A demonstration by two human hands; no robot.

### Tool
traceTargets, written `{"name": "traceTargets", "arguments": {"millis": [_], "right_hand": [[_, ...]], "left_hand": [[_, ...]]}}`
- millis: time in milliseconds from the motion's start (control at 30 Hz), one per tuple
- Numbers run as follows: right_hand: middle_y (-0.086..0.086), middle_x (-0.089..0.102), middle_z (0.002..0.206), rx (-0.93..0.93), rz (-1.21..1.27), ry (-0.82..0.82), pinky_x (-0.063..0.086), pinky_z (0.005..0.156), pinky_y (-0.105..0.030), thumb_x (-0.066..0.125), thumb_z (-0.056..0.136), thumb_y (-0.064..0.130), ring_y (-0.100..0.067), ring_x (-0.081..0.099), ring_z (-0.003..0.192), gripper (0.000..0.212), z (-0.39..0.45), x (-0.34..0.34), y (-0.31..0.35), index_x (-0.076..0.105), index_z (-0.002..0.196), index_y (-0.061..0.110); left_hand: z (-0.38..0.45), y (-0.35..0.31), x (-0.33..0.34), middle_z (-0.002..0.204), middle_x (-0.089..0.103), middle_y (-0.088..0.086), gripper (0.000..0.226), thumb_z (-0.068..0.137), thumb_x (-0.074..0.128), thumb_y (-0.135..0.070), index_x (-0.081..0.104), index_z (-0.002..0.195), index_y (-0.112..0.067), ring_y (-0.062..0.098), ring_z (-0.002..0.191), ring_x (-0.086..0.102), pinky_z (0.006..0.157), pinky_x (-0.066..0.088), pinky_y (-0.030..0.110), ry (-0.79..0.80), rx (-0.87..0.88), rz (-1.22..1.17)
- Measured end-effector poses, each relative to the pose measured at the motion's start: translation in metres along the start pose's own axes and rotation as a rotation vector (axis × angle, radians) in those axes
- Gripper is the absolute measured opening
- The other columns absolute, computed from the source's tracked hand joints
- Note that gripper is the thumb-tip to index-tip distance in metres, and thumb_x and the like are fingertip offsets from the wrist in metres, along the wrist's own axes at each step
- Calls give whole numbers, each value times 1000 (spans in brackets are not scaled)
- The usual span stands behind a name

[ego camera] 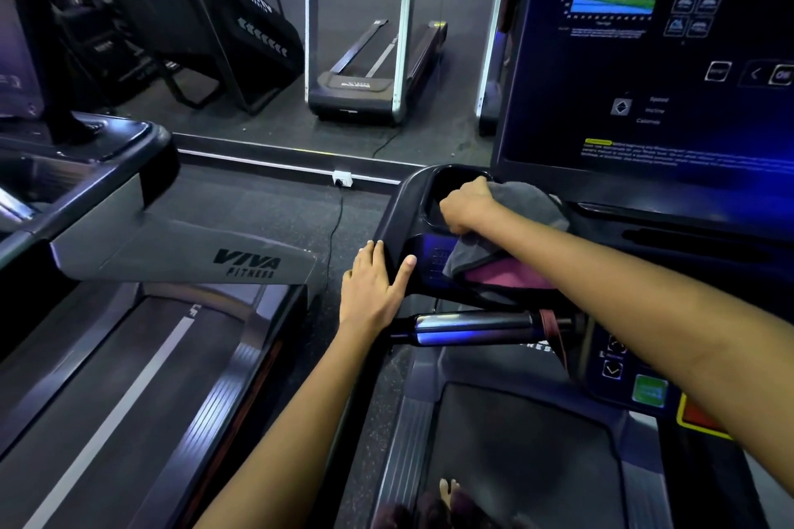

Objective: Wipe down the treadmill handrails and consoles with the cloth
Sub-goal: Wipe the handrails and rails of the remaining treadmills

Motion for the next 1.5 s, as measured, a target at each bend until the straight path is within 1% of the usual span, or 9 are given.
{"name": "traceTargets", "arguments": {"millis": [100,233,533,767,967,1167,1333,1433,1500], "right_hand": [[-1,55,131,12,-232,18,34,101,-46,33,99,21,-29,48,124,35,1,8,10,55,127,19],[-1,58,124,12,-461,30,38,92,-47,33,98,26,-29,53,114,35,0,15,17,57,123,19],[0,62,116,85,-414,110,37,87,-45,37,95,27,-28,56,106,34,-2,22,16,61,117,20],[-2,55,126,104,57,-49,37,97,-44,42,93,20,-29,53,115,34,-3,12,0,59,121,19],[-13,51,117,28,597,-187,44,88,-45,43,88,11,-39,55,106,30,-5,24,-20,64,108,3],[-4,51,118,-79,884,-173,41,98,-39,45,85,9,-28,53,112,36,16,24,-3,69,108,23],[-19,40,126,104,852,-156,41,96,-48,43,91,15,-45,47,115,32,39,18,-8,53,121,6],[-22,37,131,288,1004,-200,41,91,-45,50,91,17,-44,48,117,43,42,16,-19,35,129,2],[-20,38,131,349,1059,-219,43,91,-44,53,90,18,-42,49,117,42,40,16,-23,39,127,3]], "left_hand": [[1,1,0,156,22,7,76,92,24,-62,24,148,-12,22,145,15,114,21,43,-19,-9,39],[2,3,0,154,25,8,68,96,28,-56,24,148,-14,25,144,17,111,24,44,-50,-20,139],[3,4,-1,153,29,10,60,99,27,-49,27,147,-12,26,142,22,108,28,45,-59,-24,126],[4,6,1,154,27,9,61,98,27,-50,28,147,-14,25,140,27,108,30,43,-52,-37,-59],[5,5,2,154,26,8,60,98,23,-50,27,146,-14,26,139,28,108,29,44,-51,-50,-83],[5,3,5,153,25,12,60,99,24,-49,26,146,-12,27,140,26,107,30,45,-40,-41,-20],[4,2,4,153,25,12,61,99,22,-48,26,147,-11,26,140,26,107,30,44,-44,-33,-20],[3,3,3,154,25,11,61,99,22,-49,26,147,-12,25,141,25,108,29,44,-42,-38,-32],[3,2,2,154,24,11,61,99,21,-48,25,147,-11,25,141,23,109,28,43,-39,-35,-31]]}}
Point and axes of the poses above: each hand's wrist, its own z-axis towards the middle knuckle, its own x-axis out of the palm, y = z × x, the point moved 10 cm from there along z, towards the middle knuckle
